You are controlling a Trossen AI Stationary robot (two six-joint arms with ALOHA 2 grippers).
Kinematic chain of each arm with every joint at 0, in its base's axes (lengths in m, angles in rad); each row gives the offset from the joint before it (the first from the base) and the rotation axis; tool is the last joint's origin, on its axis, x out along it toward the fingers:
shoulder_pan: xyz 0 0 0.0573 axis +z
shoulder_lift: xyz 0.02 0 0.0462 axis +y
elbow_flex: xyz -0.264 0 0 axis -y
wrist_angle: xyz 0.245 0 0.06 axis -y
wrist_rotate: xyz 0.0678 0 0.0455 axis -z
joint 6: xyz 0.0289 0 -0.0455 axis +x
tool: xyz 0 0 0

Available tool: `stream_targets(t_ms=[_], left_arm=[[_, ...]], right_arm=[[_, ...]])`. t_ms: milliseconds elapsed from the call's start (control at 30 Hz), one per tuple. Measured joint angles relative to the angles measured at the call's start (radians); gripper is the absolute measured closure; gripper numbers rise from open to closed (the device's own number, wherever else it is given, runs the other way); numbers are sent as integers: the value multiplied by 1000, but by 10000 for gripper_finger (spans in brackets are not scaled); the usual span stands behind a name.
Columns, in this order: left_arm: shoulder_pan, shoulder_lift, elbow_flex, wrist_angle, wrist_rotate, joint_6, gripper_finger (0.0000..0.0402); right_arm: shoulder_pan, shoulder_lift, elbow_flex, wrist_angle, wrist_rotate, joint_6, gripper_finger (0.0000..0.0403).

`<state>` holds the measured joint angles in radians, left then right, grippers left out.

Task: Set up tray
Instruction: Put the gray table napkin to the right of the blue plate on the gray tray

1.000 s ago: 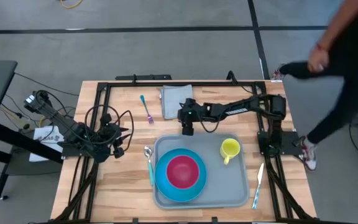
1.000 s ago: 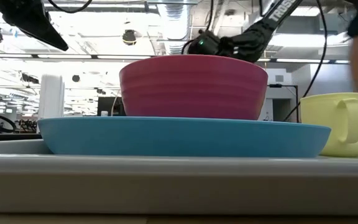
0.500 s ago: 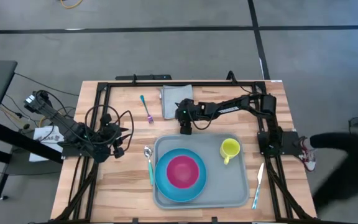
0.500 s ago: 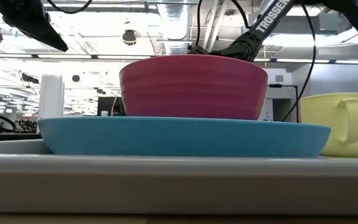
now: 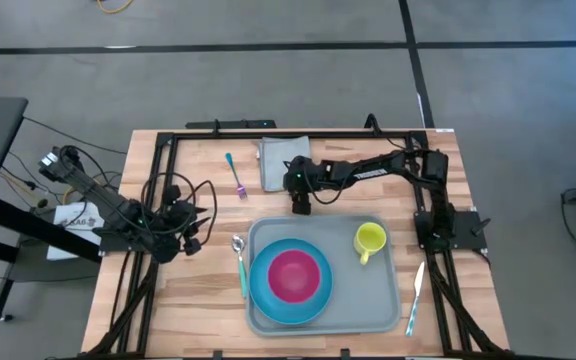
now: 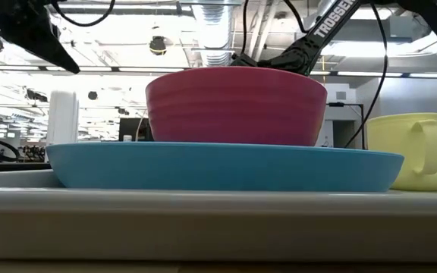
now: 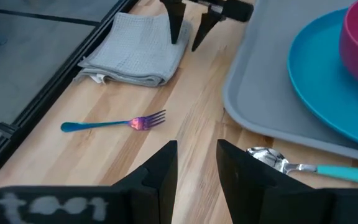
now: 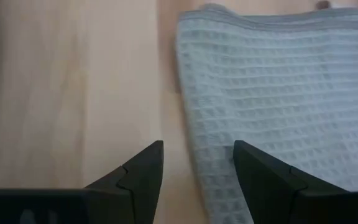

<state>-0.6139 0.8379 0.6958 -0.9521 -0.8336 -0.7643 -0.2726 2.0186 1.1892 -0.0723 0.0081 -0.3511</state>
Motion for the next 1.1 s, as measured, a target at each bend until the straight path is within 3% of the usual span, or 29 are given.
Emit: stream_targets(t_ms=[300, 567, 900, 1100], left_arm=[[0, 0, -13, 22, 9, -10, 299], [0, 0, -12, 36, 9, -7, 299], [0, 0, -12, 36, 15, -7, 299], [0, 0, -12, 37, 15, -7, 299]], right_arm=[[-10, 0, 1, 28, 69, -24, 218], [-23, 27, 1, 22, 32, -22, 220], [-17, 25, 1, 21, 73, -22, 221], [-12, 43, 3, 37, 152, -36, 255]])
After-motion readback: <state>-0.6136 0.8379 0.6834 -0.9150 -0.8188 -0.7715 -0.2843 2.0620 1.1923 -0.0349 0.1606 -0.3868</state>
